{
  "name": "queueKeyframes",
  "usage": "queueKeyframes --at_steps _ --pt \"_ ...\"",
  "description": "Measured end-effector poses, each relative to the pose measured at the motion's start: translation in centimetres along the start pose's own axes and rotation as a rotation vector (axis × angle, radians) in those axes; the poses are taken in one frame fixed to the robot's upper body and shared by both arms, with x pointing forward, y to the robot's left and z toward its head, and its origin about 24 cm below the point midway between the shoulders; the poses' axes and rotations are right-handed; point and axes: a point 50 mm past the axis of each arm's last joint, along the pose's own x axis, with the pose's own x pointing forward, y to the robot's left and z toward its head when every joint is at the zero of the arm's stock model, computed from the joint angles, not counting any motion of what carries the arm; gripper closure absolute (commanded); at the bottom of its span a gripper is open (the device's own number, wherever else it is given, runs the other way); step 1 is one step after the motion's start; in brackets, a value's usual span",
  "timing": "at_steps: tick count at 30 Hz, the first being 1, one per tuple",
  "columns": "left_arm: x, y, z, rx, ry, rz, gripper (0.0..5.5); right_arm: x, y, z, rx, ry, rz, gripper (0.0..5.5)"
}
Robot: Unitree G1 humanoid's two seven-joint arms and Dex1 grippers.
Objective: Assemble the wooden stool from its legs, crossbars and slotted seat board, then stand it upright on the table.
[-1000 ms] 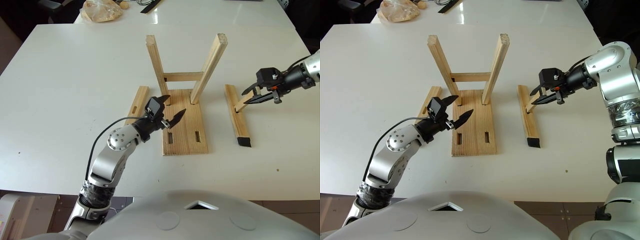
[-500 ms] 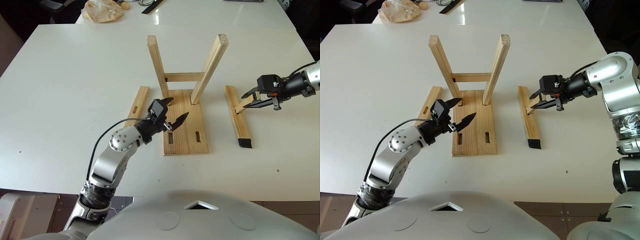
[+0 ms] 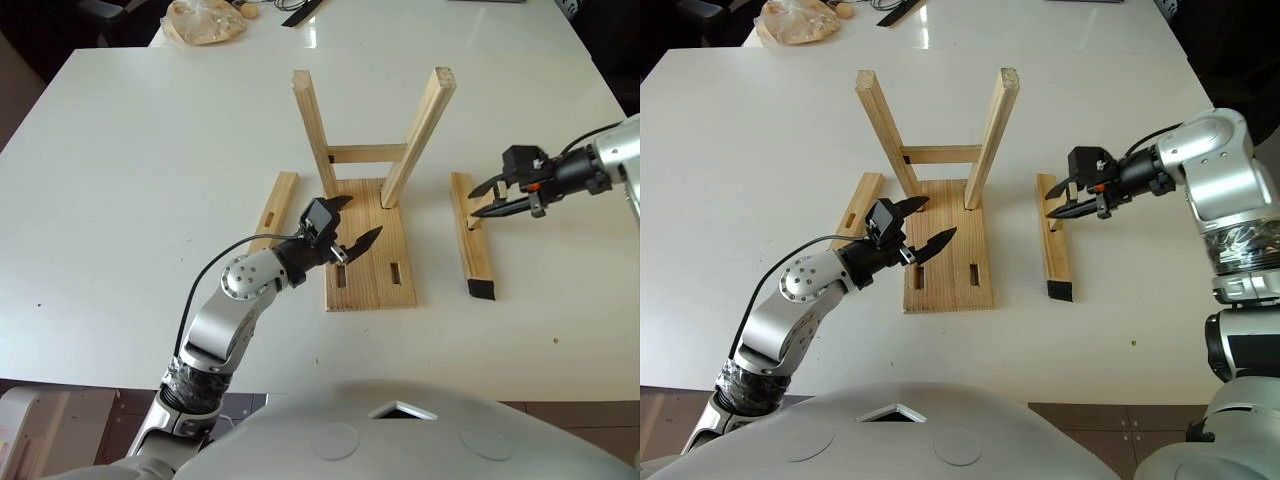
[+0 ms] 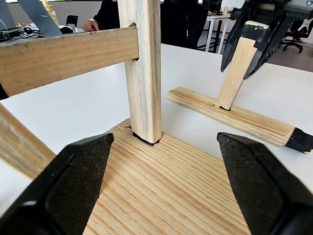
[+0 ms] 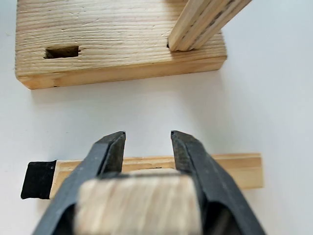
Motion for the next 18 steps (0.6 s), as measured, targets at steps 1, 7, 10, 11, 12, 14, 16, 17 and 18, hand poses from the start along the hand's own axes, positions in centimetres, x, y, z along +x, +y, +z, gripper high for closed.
queueKeyframes --at_steps 1,7,10,11,12,14,16,17,18 --pt "0.0 0.0 0.0 0.000 -0.001 0.000 1.58 0.1 0.0 -0.1 0.005 -0.003 0.006 3.00" --pt "0.1 0.0 0.0 -0.001 -0.003 0.001 1.58 -1.2 -0.5 0.0 0.035 -0.048 -0.065 2.84" --pt "0.0 0.0 0.0 -0.002 -0.002 0.003 1.58 -2.6 -0.6 0.8 0.059 -0.152 -0.105 2.84" --pt "0.0 0.0 0.0 -0.003 -0.002 0.003 1.58 -3.1 -0.5 1.1 0.071 -0.193 -0.107 2.84" --pt "0.0 0.0 -0.1 -0.003 -0.001 0.004 1.58 -3.8 -0.4 1.8 0.090 -0.271 -0.105 2.84" --pt "-0.1 -0.1 -0.1 -0.003 0.000 0.005 1.58 -4.8 -0.2 2.9 0.109 -0.370 -0.105 2.84" --pt "-0.1 0.0 -0.1 -0.002 0.000 0.005 1.58 -5.5 -0.1 3.6 0.114 -0.424 -0.128 2.84" --pt "-0.1 0.0 -0.1 -0.002 0.000 0.005 1.58 -5.7 0.0 3.8 0.115 -0.450 -0.146 2.84" --pt "-0.1 0.0 -0.1 -0.002 0.000 0.005 1.58 -5.8 -0.1 3.9 0.118 -0.475 -0.172 2.84"
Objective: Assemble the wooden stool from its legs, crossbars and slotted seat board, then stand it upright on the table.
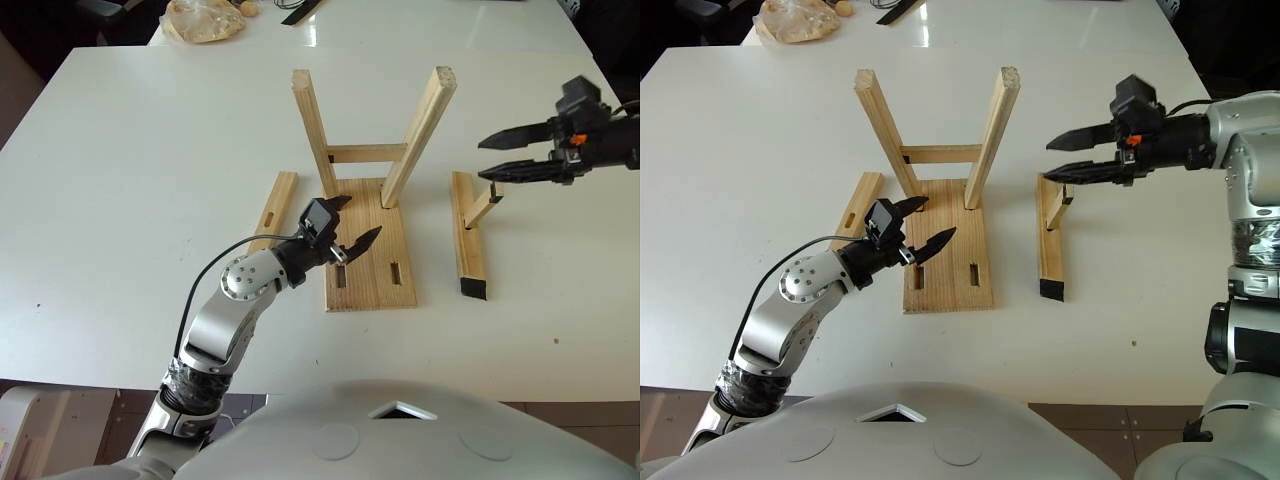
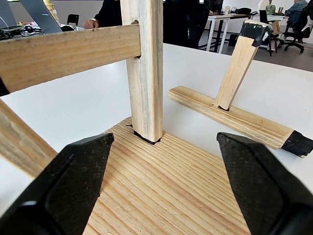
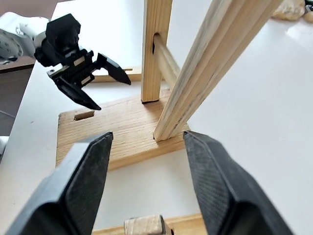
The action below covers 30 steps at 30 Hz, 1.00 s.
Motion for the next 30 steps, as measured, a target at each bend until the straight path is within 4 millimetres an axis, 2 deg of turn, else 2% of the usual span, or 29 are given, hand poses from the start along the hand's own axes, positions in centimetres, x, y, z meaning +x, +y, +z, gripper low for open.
queueKeyframes --at_steps 4,8,14,20,23,24,26,30 --pt "-0.1 0.1 0.0 0.006 0.003 -0.003 1.58 0.1 0.0 0.4 0.030 -0.146 -0.128 2.84" --pt "-0.4 0.4 -0.1 0.017 0.018 -0.021 1.58 1.4 1.4 -0.9 0.085 -0.192 -0.088 2.84" --pt "-0.3 1.1 0.2 0.033 0.022 -0.036 1.58 2.3 2.2 0.7 0.098 -0.364 -0.067 2.84" --pt "-0.3 1.2 0.1 0.035 0.033 -0.053 1.58 3.2 2.5 0.9 0.104 -0.400 -0.067 2.84" --pt "-0.3 1.2 0.1 0.037 0.038 -0.063 1.58 3.7 2.5 -0.4 0.124 -0.392 -0.075 2.84" --pt "-0.4 1.2 0.1 0.038 0.040 -0.066 1.58 4.1 2.4 -1.4 0.143 -0.370 -0.085 2.84" --pt "-0.4 1.3 0.0 0.036 0.045 -0.070 1.58 5.1 2.2 -5.0 0.216 -0.295 -0.116 2.84" --pt "-0.4 1.3 0.0 0.034 0.059 -0.085 1.58 5.5 2.2 -6.0 0.171 -0.330 -0.131 2.84"
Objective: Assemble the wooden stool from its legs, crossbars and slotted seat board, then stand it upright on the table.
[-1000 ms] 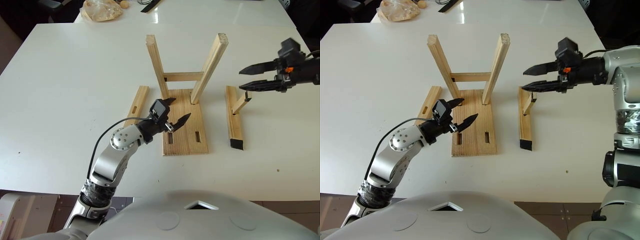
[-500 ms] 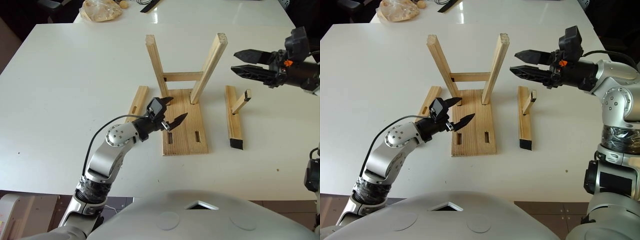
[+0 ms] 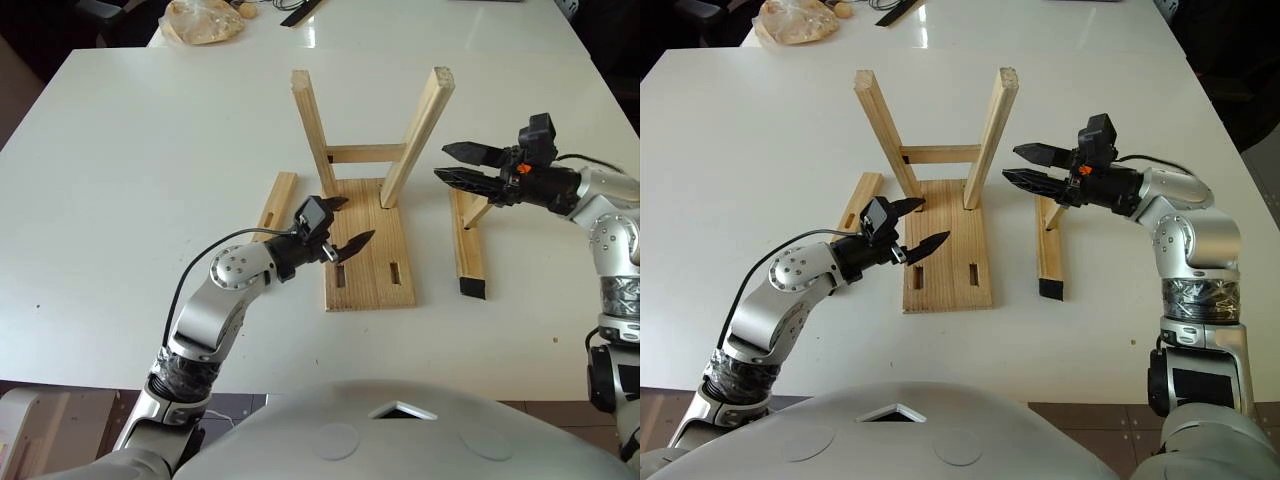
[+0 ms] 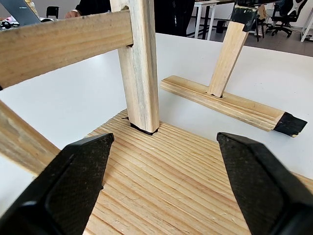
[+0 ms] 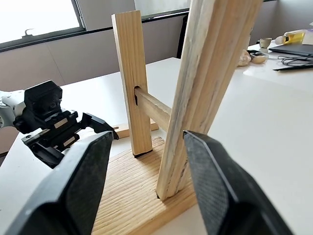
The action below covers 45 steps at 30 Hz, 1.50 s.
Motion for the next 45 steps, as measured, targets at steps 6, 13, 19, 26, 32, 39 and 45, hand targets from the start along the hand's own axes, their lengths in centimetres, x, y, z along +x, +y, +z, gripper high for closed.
queueKeyframes --at_steps 6,13,19,26,32,39,45 --pt "-0.3 0.3 0.0 0.007 0.011 0.004 1.58 -0.9 1.0 1.3 0.102 -0.110 -0.025 2.84" --pt "-0.3 0.0 -0.1 -0.011 -0.004 0.034 1.58 -3.0 5.5 5.7 0.067 -0.130 0.179 2.84" --pt "-0.2 0.0 -0.3 -0.025 -0.010 0.054 1.58 -5.3 5.8 -1.8 0.098 0.255 0.118 2.84" --pt "-0.4 0.2 -0.4 -0.027 -0.010 0.076 1.58 -6.9 4.8 -3.3 -0.038 0.418 -0.042 1.97" --pt "-1.0 0.1 -1.2 -0.049 0.004 0.158 1.58 -7.1 7.5 -4.8 0.027 0.588 -0.300 1.53" --pt "-1.8 -0.6 -1.9 -0.089 0.013 0.217 1.58 -5.9 10.0 -5.5 0.137 0.643 -0.610 1.53" --pt "-1.6 -0.7 -1.8 -0.088 0.005 0.223 1.58 -4.9 10.0 -6.7 0.212 0.623 -0.718 1.53"
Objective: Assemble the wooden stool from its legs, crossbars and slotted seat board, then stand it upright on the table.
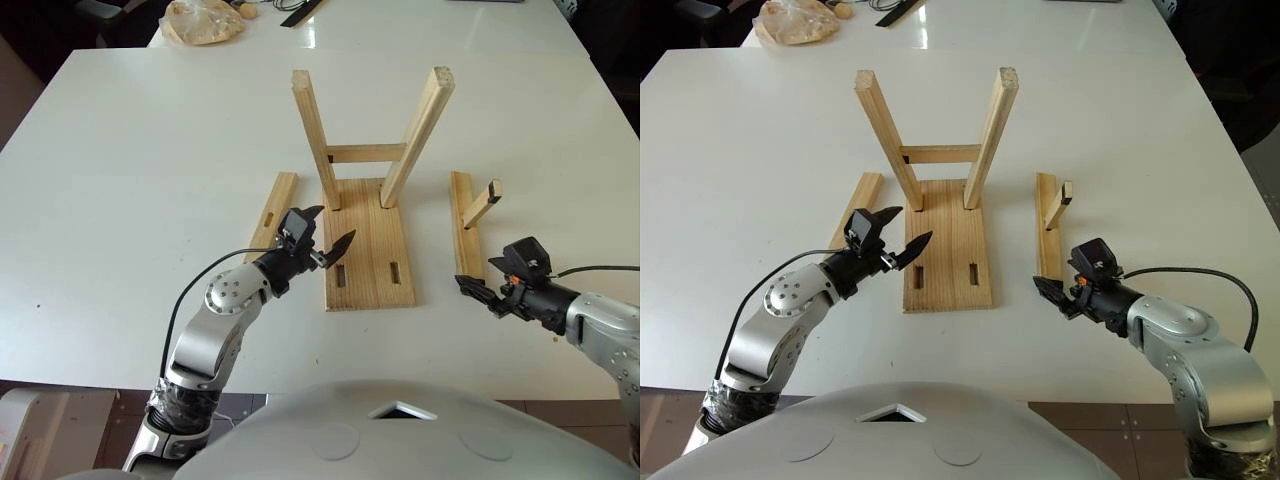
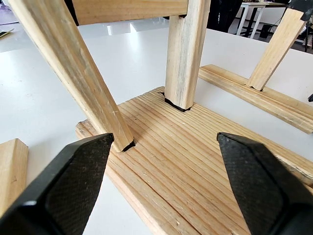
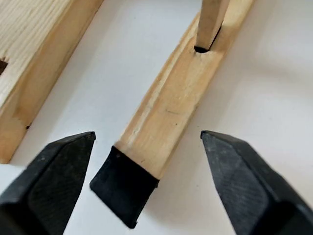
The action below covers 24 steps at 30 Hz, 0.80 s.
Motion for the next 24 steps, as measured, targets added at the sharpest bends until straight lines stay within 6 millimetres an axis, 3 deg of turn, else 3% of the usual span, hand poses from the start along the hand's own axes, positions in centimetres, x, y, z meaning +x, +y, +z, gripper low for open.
queueKeyframes --at_steps 11,19,24 --pt "0.3 0.1 0.4 0.018 -0.009 -0.013 1.58 2.0 -0.1 -0.8 0.043 -0.005 -0.086 1.53" --pt "0.4 0.0 0.3 0.013 0.000 -0.012 1.58 2.6 -1.0 -0.9 0.042 -0.042 -0.109 2.51" --pt "0.6 0.8 0.3 0.026 0.003 0.085 1.58 2.7 -1.8 -0.8 0.014 -0.045 -0.122 3.30"
